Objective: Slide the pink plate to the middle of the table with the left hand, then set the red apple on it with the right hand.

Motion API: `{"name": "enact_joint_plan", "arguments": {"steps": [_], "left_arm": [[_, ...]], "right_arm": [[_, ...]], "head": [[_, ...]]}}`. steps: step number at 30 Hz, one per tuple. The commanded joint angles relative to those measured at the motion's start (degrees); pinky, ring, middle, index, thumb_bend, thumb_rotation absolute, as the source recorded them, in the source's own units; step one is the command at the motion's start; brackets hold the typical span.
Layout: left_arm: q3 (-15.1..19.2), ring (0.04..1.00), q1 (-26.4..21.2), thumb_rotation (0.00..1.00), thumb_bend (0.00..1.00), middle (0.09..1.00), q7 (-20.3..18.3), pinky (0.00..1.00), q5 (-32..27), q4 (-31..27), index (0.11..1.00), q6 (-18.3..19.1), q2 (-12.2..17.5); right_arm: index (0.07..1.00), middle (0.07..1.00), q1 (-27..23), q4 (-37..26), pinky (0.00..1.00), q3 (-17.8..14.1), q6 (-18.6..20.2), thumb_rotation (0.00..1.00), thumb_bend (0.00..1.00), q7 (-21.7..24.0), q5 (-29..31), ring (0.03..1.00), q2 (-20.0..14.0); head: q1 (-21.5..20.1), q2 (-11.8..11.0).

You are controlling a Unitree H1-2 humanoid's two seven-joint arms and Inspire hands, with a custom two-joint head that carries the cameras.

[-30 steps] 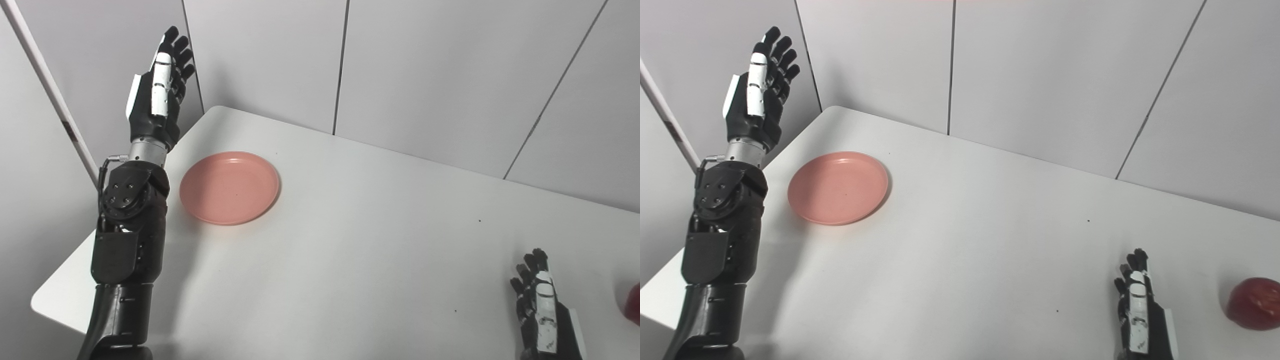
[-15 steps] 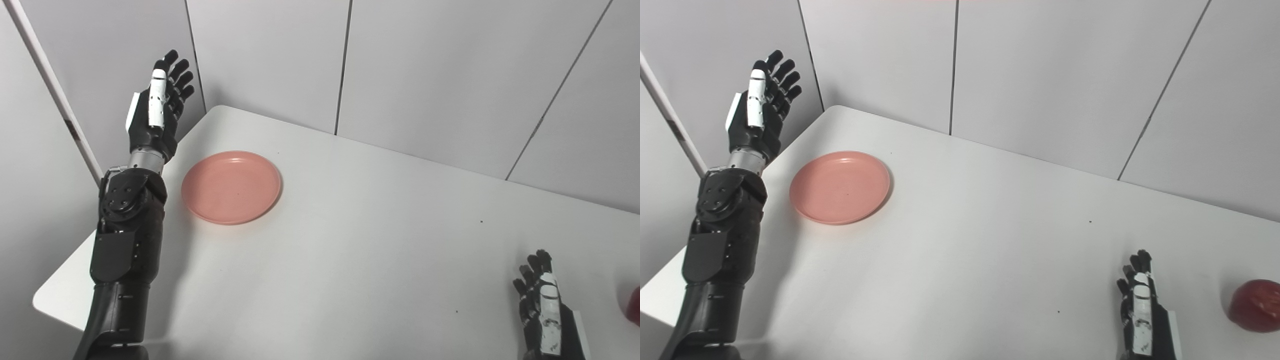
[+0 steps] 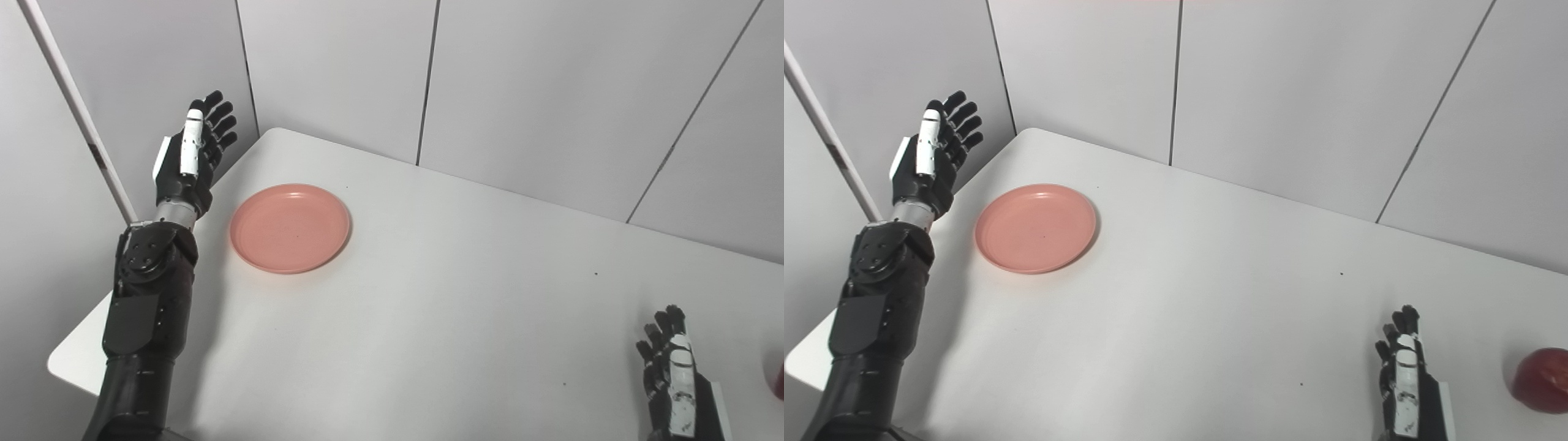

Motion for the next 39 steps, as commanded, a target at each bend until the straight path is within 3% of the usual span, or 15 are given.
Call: {"name": "enact_joint_plan", "arguments": {"steps": [1, 22, 39], "left_arm": [[0.50, 0.909, -1.12, 1.00, 0.33, 0.902, 0.02, 0.91, 0.11, -1.15, 0.871, -2.12, 1.89], [0.96, 0.901, -0.37, 1.00, 0.31, 0.895, 0.84, 0.90, -0.28, 4.07, 0.874, -3.76, 1.02], [0.39, 0.904, 0.10, 1.00, 0.30, 0.893, -0.81, 0.91, -0.95, 8.56, 0.876, -4.60, 0.72]], "right_arm": [[1.000, 1.000, -1.19, -2.25, 1.00, -0.25, -0.16, 1.00, 0.16, 0.06, 0.19, 1.000, -0.08], [1.000, 1.000, -1.23, -2.80, 1.00, -0.66, 0.38, 1.00, 0.15, 0.23, 1.03, 1.000, -0.41], [1.000, 1.000, -1.01, -3.41, 1.00, -0.59, 0.77, 1.00, 0.13, 0.20, 1.27, 1.000, -0.80]], "head": [[0.11, 0.10], [0.76, 0.42], [0.98, 1.16]]}}
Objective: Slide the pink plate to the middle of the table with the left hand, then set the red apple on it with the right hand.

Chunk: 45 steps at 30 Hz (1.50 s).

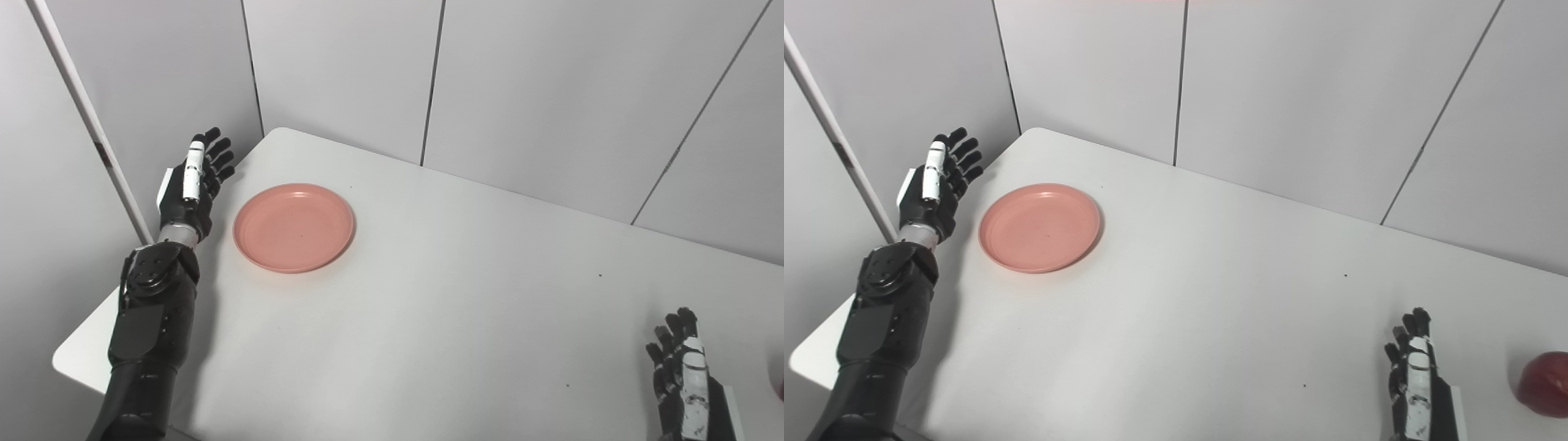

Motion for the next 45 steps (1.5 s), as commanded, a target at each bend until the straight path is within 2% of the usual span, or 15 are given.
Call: {"name": "enact_joint_plan", "arguments": {"steps": [1, 8, 14, 20, 28, 32, 37, 45], "left_arm": [[0.09, 0.903, -1.29, 1.00, 0.30, 0.891, -0.74, 0.91, -0.58, -0.11, 0.874, -2.21, 0.85], [-0.45, 0.888, -1.55, 1.00, 0.28, 0.880, -0.30, 0.89, -0.10, 3.26, 0.858, -4.44, 0.38], [-0.74, 0.907, -1.32, 1.00, 0.26, 0.900, -1.88, 0.92, -1.28, 4.65, 0.879, -5.08, 0.01], [-0.29, 0.909, -1.25, 1.00, 0.29, 0.910, -4.16, 0.90, -3.61, 5.84, 0.900, -4.92, -0.50], [-2.04, 0.902, -0.94, 1.00, 0.35, 0.895, -3.99, 0.91, -1.78, 7.02, 0.889, -5.38, -0.17], [-3.03, 0.905, -1.13, 1.00, 0.32, 0.906, -3.84, 0.91, -0.66, 8.32, 0.890, -6.51, 0.00], [-3.04, 0.901, -2.02, 1.00, 0.35, 0.897, -5.02, 0.91, -1.51, 11.22, 0.880, -8.27, -0.20], [-4.34, 0.873, -2.39, 1.00, 0.34, 0.872, -5.37, 0.87, -1.08, 12.00, 0.855, -9.29, -1.01]], "right_arm": [[1.000, 1.000, -0.98, -2.24, 1.00, -0.26, -0.55, 1.00, 0.13, 0.19, 0.12, 1.000, -0.19], [1.000, 1.000, -1.02, -2.31, 1.00, -0.39, -0.09, 1.00, 0.14, -0.02, 0.27, 1.000, -0.05], [1.000, 1.000, -1.03, -2.79, 1.00, -0.26, 0.19, 1.00, 0.12, -0.46, -0.71, 1.000, 0.02], [1.000, 1.000, -1.10, -2.80, 1.00, -0.36, 0.37, 1.00, 0.12, -0.42, -0.19, 1.000, 0.19], [1.000, 1.000, -1.20, -2.41, 1.00, -0.24, 0.28, 1.00, 0.12, -0.26, -0.12, 1.000, 0.04], [1.000, 1.000, -1.21, -2.37, 1.00, -0.16, 0.23, 1.00, 0.14, -0.38, -0.45, 1.000, 0.09], [1.000, 1.000, -1.34, -2.52, 1.00, -0.19, 0.68, 1.00, 0.12, -0.43, -0.33, 1.000, 0.15], [1.000, 1.000, -1.23, -3.05, 1.00, 0.01, 0.60, 1.00, 0.11, -0.59, -0.63, 1.000, 0.36]], "head": [[-0.01, 0.15], [0.04, 0.18], [0.25, 0.01], [0.27, -0.08], [0.19, -0.20], [0.10, -0.31], [0.04, -0.28], [-0.15, -0.16]]}}
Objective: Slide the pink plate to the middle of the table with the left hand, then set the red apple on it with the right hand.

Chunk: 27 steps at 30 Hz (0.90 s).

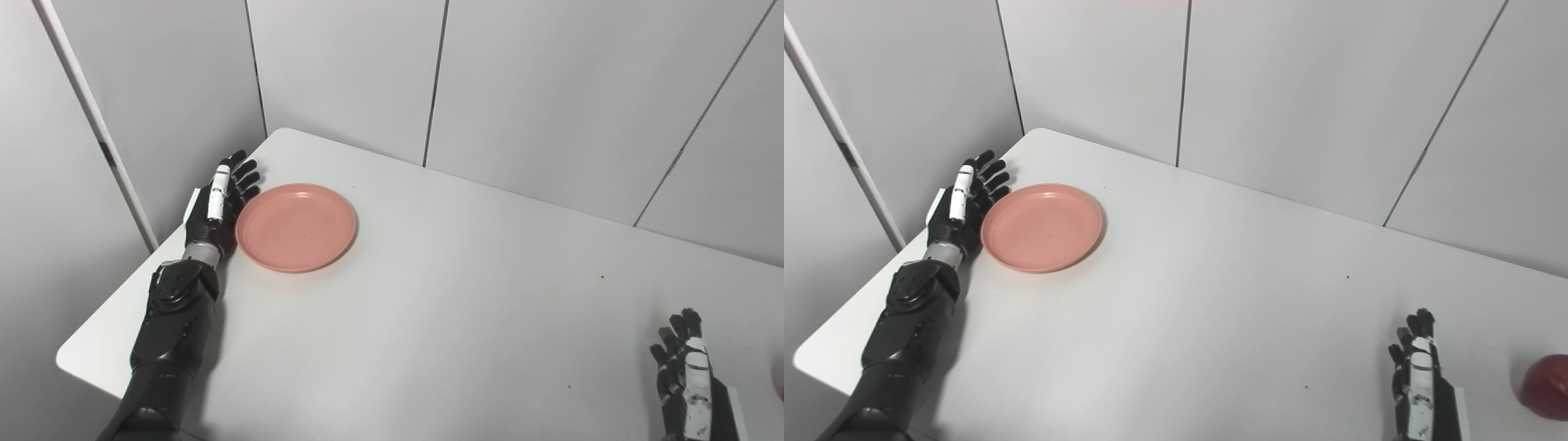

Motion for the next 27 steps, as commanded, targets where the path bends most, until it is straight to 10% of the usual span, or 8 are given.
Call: {"name": "enact_joint_plan", "arguments": {"steps": [1, 27], "left_arm": [[-0.81, 0.872, -0.90, 1.00, 0.34, 0.871, -1.02, 0.87, -0.17, 0.91, 0.854, 0.22, -0.16], [-6.47, 0.888, 1.28, 1.00, 0.30, 0.885, 1.50, 0.88, 1.42, -9.64, 0.858, 7.32, -6.63]], "right_arm": [[1.000, 1.000, -1.18, -2.48, 1.00, 0.00, -0.02, 1.00, 0.12, -0.03, -0.05, 1.000, 0.26], [1.000, 1.000, -0.80, -3.75, 1.00, 0.18, 0.40, 1.00, 0.14, -0.03, -0.10, 1.000, 0.60]], "head": [[-0.02, 0.00], [-0.62, 0.80]]}}
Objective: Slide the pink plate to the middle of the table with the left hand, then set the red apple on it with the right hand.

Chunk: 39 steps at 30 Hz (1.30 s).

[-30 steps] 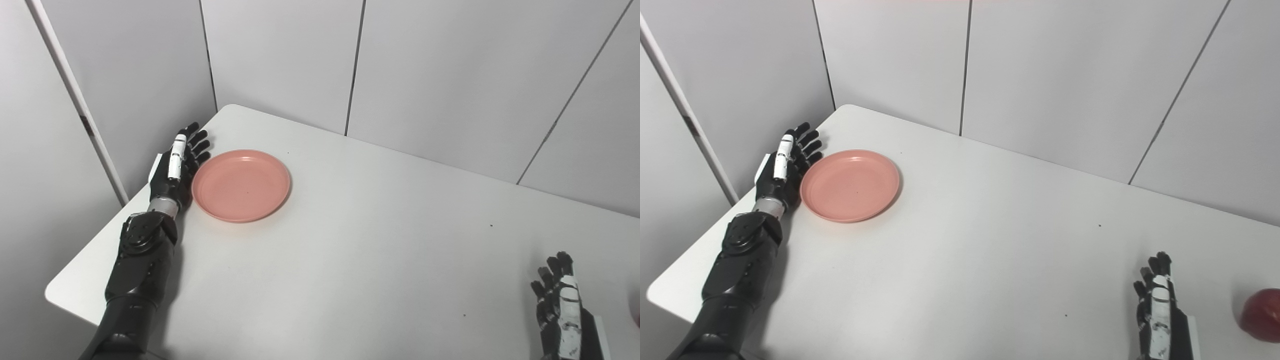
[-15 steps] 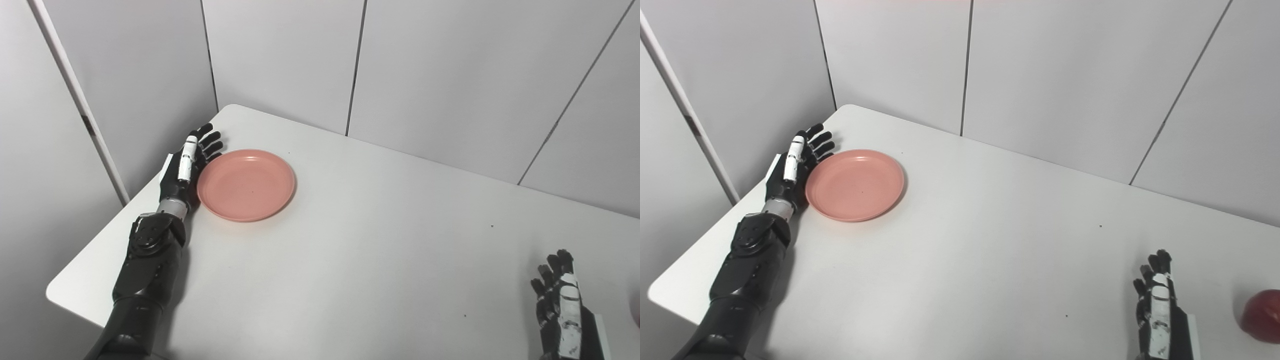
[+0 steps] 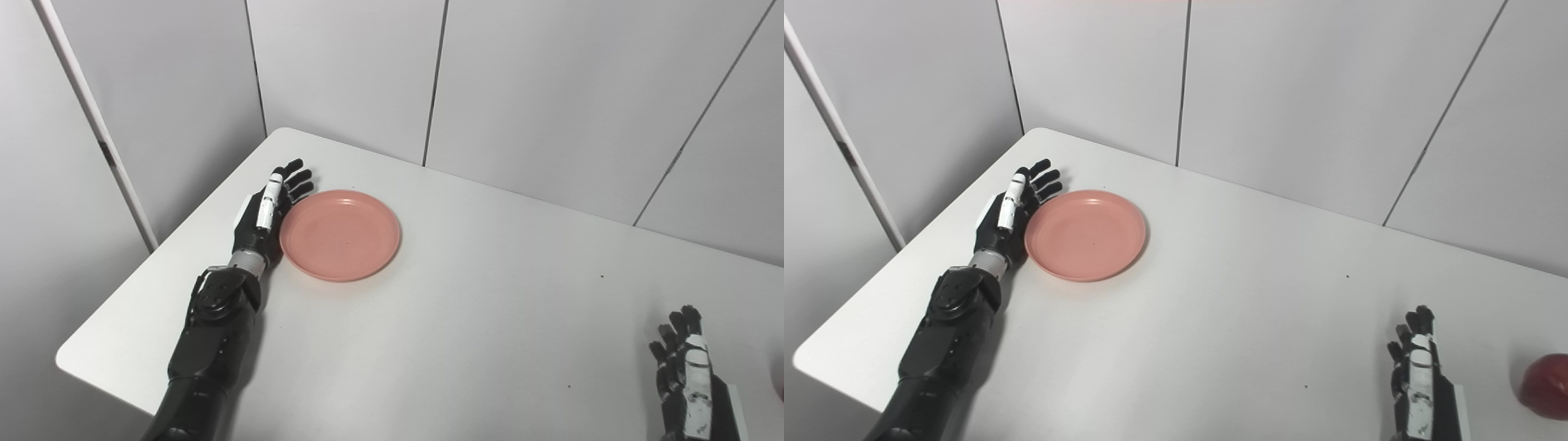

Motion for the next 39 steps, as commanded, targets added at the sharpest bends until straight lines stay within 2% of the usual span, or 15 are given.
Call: {"name": "enact_joint_plan", "arguments": {"steps": [1, 10, 18, 25, 34, 39], "left_arm": [[-0.61, 0.889, -0.13, 1.00, 0.30, 0.885, 0.22, 0.89, 0.20, -0.25, 0.858, 1.80, -0.53], [-1.99, 0.896, -0.33, 1.00, 0.28, 0.893, 0.09, 0.89, 0.61, -1.61, 0.871, 3.90, -1.74], [-3.56, 0.892, -0.88, 1.00, 0.27, 0.889, -0.91, 0.89, 1.02, -0.02, 0.867, 2.92, -2.21], [-4.07, 0.879, -1.36, 1.00, 0.32, 0.879, -0.77, 0.87, 0.89, 1.03, 0.854, 3.63, -4.27], [-6.06, 0.890, -1.02, 1.00, 0.33, 0.891, -2.17, 0.90, 1.30, 1.65, 0.873, 3.36, -5.95], [-6.60, 0.880, -0.43, 1.00, 0.33, 0.880, -2.02, 0.88, 1.28, 0.49, 0.862, 4.59, -7.65]], "right_arm": [[1.000, 1.000, -0.82, -2.41, 1.00, -0.03, -0.70, 1.00, 0.14, 0.07, 0.06, 1.000, 0.25], [1.000, 1.000, -0.78, -3.10, 1.00, 0.15, -0.19, 1.00, 0.13, -0.44, -0.59, 1.000, 0.63], [1.000, 1.000, -0.63, -3.50, 1.00, 0.36, 0.26, 1.00, 0.14, -0.61, -1.29, 1.000, 0.80], [1.000, 1.000, -0.60, -3.07, 1.00, 0.38, -0.61, 1.00, 0.17, -0.19, -0.54, 1.000, 0.82], [1.000, 1.000, -0.69, -2.78, 1.00, 0.36, -0.60, 1.00, 0.19, -0.37, -0.43, 1.000, 0.86], [1.000, 1.000, -0.84, -1.89, 1.00, 0.38, -1.45, 1.00, 0.20, -0.07, -0.69, 1.000, 0.49]], "head": [[-0.09, 0.19], [-0.60, 0.64], [-1.19, 1.09], [-1.79, 1.55], [-2.61, 2.26], [-2.69, 2.82]]}}
